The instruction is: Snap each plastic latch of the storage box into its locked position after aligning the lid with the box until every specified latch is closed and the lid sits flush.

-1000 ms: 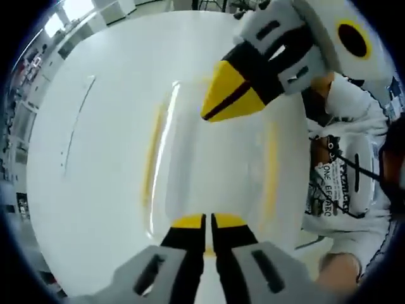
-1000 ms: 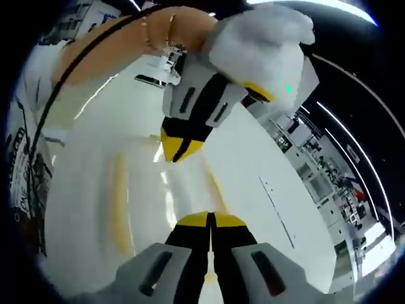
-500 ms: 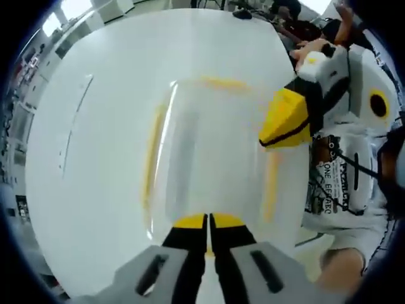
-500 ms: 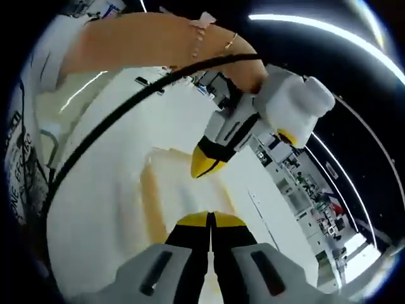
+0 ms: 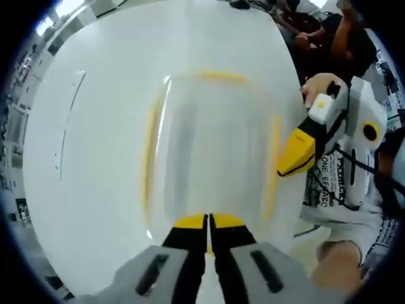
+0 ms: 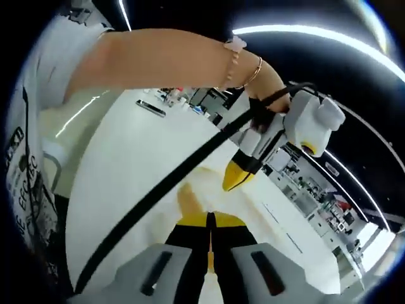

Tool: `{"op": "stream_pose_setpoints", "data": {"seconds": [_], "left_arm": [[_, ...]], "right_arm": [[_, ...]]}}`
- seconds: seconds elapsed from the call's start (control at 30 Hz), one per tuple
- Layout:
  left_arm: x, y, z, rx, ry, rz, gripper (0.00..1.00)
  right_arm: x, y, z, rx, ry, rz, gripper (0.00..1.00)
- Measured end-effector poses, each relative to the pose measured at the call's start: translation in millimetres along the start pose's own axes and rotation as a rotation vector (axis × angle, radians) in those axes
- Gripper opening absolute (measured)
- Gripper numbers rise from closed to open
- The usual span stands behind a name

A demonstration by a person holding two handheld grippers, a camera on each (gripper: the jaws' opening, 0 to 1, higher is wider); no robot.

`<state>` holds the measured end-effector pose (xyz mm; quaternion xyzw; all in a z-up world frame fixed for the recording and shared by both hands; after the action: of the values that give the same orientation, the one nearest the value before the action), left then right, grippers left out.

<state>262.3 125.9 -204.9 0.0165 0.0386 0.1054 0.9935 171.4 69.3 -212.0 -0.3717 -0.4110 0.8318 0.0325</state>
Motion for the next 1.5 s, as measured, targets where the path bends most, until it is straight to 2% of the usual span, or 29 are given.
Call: {"op": "stream_pose_setpoints", "data": {"seconds": [0.13,0.27,0.33,0.5,0.53,0.57,0.63,0.77,0.9,1.07,1.23,1.37,1.5], "left_arm": [[-1.6,1.2,-0.1,0.014,0.005,0.002,0.01],[-3.8,1.9,-0.8,0.025,0.004,-0.006,0.01],[-4.2,1.9,-1.0,0.029,0.005,-0.006,0.01],[-6.3,1.7,-1.8,0.041,0.006,-0.017,0.01],[-6.8,1.6,-1.9,0.042,0.007,-0.023,0.01],[-6.8,1.5,-1.9,0.043,0.008,-0.024,0.01],[-7.8,1.3,-2.3,0.049,0.007,-0.028,0.01],[-8.6,1.2,-2.4,0.06,0.008,-0.022,0.01],[-10.3,-0.6,-3.5,0.086,-0.008,-0.023,0.01],[-9.6,-1.5,-3.6,0.109,-0.011,-0.015,0.01],[-7.4,-3.0,-2.7,0.109,-0.007,-0.01,0.0],[-6.4,-3.9,-1.5,0.091,-0.014,0.005,0.0],[-6.3,-5.9,-1.0,0.093,-0.034,-0.016,0.0]], "right_arm": [[4.6,1.0,2.7,0.009,0.077,0.049,0.0],[14.9,7.8,1.6,0.026,0.061,0.028,0.0],[15.4,8.6,1.8,0.011,0.09,0.005,0.0],[23.3,18.2,-1.9,0.063,0.159,0.0,0.0],[19.9,16.0,-2.1,0.047,0.218,0.021,0.0],[23.5,19.1,-1.9,0.067,0.214,0.022,0.0],[24.1,17.7,-2.5,0.077,0.258,0.022,0.0],[24.4,16.3,-3.7,0.104,0.298,0.019,0.0],[26.9,15.7,-3.5,0.148,0.377,0.081,0.0],[28.5,13.9,-3.1,0.164,0.406,0.076,0.0],[32.2,12.8,-2.1,0.181,0.47,0.093,0.0],[31.0,13.3,0.2,0.199,0.485,0.108,0.0],[30.1,12.9,1.6,0.206,0.485,0.132,0.0]]}}
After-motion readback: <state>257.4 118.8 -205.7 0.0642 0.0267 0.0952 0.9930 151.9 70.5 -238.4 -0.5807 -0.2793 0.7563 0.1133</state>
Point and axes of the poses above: the point that each gripper's makers call its tool centre point, and the gripper's own axes: z roughly backward along the fingers, x roughly to its left, y roughly out of its underside, the point moved 2 cm from there along z, roughly backward along the fingers, and after that the axes turned 8 degrees about x, right-handed, at the moved point
